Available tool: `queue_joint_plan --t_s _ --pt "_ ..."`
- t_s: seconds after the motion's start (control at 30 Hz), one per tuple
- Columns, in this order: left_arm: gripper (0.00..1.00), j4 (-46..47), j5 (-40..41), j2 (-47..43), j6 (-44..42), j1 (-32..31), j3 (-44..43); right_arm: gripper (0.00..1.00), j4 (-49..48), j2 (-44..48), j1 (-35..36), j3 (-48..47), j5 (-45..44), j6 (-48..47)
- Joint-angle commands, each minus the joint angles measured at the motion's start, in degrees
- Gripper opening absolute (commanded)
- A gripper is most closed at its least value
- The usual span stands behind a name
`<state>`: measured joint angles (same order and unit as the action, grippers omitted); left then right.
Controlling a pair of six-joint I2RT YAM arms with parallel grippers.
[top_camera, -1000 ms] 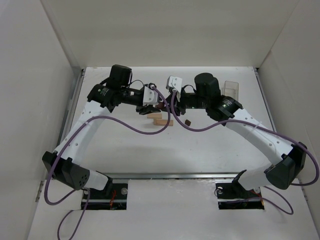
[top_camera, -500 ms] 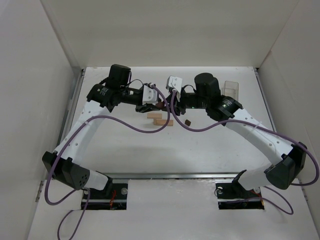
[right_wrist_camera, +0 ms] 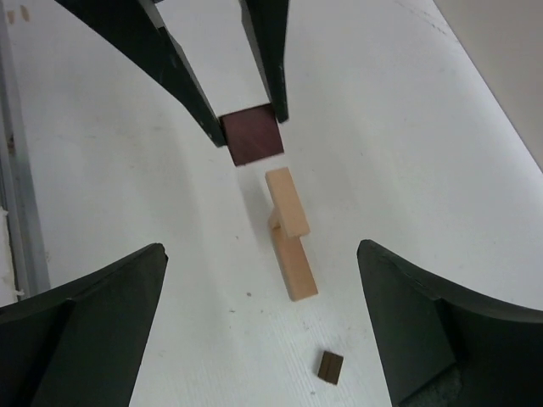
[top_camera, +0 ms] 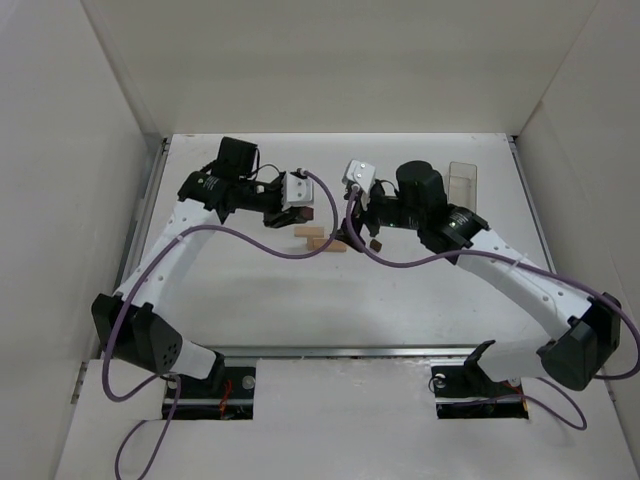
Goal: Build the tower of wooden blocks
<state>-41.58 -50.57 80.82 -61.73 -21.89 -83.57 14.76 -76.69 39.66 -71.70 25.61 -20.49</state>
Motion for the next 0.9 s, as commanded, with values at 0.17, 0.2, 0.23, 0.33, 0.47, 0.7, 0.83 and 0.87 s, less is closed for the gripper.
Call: queue_joint_plan --t_s 0.17,0.2,0.23,0.33,0.47,0.7,0.83,0.87 --pt "0.0 1.4 4.6 5.8 -4.7 1.2 5.2 1.0 -4.2 6.5 -3.9 5.8 -3.4 2.6" --pt "0.0 1.4 5.1 6.4 -5.3 1.2 5.2 1.0 -4.2 6.5 -4.5 5.8 -2.8 2.6" --pt "0.0 1.9 5.8 7.6 -5.3 1.2 5.2 1.0 -4.2 6.5 -4.5 6.6 -2.8 2.6" --pt "0.0 4.4 5.8 8.4 -3.7 1.2 6.6 1.0 -4.2 7.1 -5.0 8.0 -3.4 2.6" --pt "0.0 11.2 8.4 8.4 -0.5 1.2 10.1 1.0 -5.4 8.2 -5.6 9.8 -4.0 3.1" --pt "0.0 18.5 10.9 10.0 0.9 -0.4 12.6 1.0 -6.0 8.7 -6.7 10.5 -4.0 3.1" --pt "0.0 19.7 11.5 11.9 1.0 -1.0 12.6 1.0 -6.0 8.7 -7.2 10.5 -4.0 3.1" --pt "0.0 19.7 11.5 11.9 0.5 -1.0 12.1 1.0 -6.0 8.2 -7.7 10.5 -4.0 3.1"
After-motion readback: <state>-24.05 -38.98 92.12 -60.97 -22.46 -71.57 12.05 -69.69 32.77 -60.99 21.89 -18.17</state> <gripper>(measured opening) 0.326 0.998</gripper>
